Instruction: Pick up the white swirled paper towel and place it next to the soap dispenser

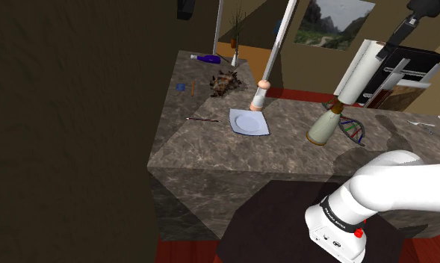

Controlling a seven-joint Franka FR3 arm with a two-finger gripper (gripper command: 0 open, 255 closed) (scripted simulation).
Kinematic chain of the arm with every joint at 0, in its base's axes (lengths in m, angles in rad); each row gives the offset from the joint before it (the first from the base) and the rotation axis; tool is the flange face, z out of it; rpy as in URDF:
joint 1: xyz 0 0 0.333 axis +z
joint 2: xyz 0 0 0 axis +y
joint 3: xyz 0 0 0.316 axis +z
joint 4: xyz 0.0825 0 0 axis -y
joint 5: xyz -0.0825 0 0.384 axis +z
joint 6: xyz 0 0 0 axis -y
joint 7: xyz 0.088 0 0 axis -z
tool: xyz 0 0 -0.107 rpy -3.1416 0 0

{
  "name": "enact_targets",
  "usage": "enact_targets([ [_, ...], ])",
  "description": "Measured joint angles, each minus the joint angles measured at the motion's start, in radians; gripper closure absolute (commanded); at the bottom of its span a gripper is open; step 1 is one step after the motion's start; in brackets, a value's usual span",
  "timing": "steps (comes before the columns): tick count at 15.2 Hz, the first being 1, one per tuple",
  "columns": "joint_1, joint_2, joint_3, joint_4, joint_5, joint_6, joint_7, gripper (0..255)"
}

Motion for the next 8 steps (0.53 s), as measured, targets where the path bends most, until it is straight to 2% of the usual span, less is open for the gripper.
enact_targets([
  [8,-0.013,-0.066,-0.009,-0.155,-0.017,0.089,0.011,255],
])
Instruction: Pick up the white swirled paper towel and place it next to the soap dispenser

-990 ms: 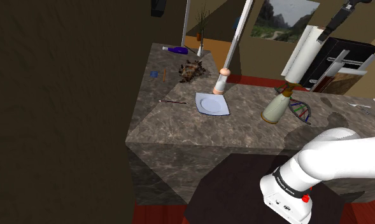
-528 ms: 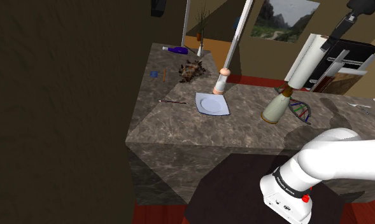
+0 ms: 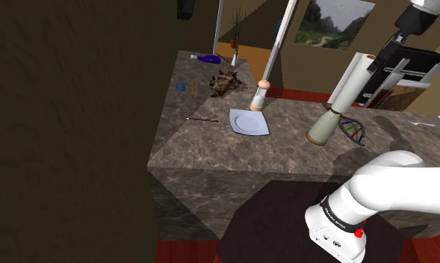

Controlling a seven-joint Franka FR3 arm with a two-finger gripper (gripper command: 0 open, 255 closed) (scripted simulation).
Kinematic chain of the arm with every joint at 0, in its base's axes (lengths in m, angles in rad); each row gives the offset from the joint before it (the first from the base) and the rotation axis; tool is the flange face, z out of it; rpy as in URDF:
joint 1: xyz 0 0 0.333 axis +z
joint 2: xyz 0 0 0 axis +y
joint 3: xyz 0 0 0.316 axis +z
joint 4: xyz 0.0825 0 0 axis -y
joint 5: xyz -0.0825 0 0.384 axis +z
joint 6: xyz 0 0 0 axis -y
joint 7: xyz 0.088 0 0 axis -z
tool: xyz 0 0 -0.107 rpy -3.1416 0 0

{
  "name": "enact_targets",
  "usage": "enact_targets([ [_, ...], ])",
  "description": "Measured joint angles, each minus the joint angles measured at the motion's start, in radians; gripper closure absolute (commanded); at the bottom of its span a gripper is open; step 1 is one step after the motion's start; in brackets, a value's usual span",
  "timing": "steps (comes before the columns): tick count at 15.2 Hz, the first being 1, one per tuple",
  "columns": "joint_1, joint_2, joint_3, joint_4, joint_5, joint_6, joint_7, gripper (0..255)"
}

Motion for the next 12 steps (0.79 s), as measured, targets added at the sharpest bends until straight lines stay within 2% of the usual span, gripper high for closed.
enact_targets([
  [12,-0.020,-0.075,-0.025,-0.202,-0.030,0.128,0.010,255],
])
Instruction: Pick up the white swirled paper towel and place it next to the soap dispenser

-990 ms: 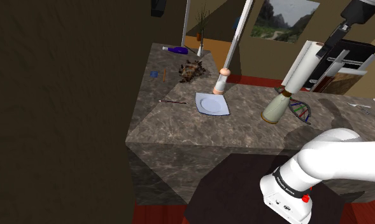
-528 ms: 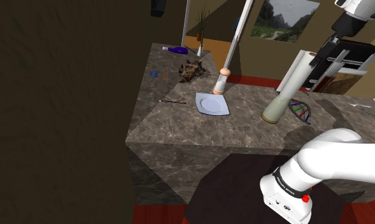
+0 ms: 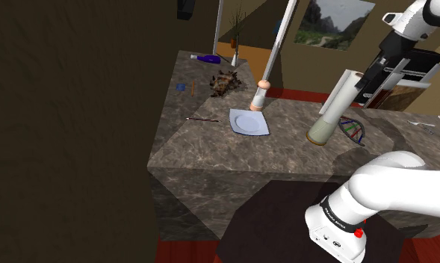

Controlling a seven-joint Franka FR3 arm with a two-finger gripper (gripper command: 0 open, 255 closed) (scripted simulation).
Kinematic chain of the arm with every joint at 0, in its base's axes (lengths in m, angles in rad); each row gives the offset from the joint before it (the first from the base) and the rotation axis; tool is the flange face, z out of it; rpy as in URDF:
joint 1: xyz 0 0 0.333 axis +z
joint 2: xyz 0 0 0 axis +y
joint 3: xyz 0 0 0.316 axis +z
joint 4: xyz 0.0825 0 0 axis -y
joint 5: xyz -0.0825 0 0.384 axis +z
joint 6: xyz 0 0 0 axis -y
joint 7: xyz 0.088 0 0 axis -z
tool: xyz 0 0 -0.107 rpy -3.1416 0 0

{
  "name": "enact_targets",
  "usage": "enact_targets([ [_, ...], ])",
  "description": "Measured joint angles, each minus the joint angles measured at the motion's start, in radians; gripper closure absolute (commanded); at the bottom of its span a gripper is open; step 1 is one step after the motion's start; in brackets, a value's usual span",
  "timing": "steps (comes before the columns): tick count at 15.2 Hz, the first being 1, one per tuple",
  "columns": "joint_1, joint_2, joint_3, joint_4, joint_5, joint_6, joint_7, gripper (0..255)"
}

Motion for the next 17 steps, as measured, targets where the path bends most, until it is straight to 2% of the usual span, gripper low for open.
enact_targets([
  [17,-0.032,-0.062,-0.055,-0.257,-0.058,0.195,0.011,255],
])
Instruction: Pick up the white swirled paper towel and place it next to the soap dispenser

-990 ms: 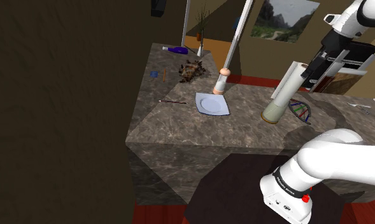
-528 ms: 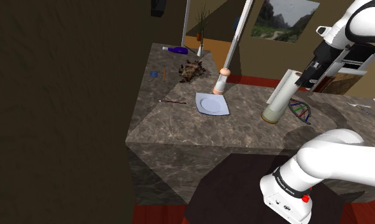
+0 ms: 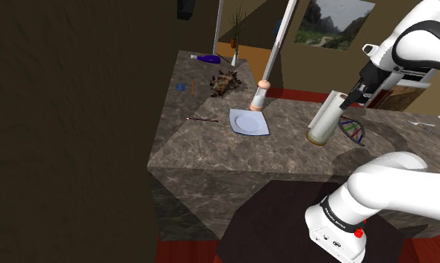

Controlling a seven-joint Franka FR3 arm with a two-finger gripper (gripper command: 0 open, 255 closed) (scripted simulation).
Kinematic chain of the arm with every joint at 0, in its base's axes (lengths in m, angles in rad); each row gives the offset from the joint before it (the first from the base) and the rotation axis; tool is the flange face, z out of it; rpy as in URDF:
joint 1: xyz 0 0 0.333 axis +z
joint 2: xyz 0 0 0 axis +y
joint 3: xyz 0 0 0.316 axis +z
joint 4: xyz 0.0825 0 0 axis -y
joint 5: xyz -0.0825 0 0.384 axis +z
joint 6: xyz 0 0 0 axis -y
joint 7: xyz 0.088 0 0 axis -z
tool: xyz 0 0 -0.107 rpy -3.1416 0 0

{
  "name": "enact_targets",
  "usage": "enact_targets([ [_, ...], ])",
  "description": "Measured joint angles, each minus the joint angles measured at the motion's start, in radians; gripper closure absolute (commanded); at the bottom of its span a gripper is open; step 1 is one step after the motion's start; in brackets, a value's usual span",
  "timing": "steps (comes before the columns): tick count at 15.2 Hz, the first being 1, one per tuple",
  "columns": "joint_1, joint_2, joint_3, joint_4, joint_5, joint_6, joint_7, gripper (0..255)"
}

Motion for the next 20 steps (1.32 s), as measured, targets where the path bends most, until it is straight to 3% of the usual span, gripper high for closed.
enact_targets([
  [20,-0.041,0.021,-0.090,-0.234,-0.090,0.252,0.011,255],
])
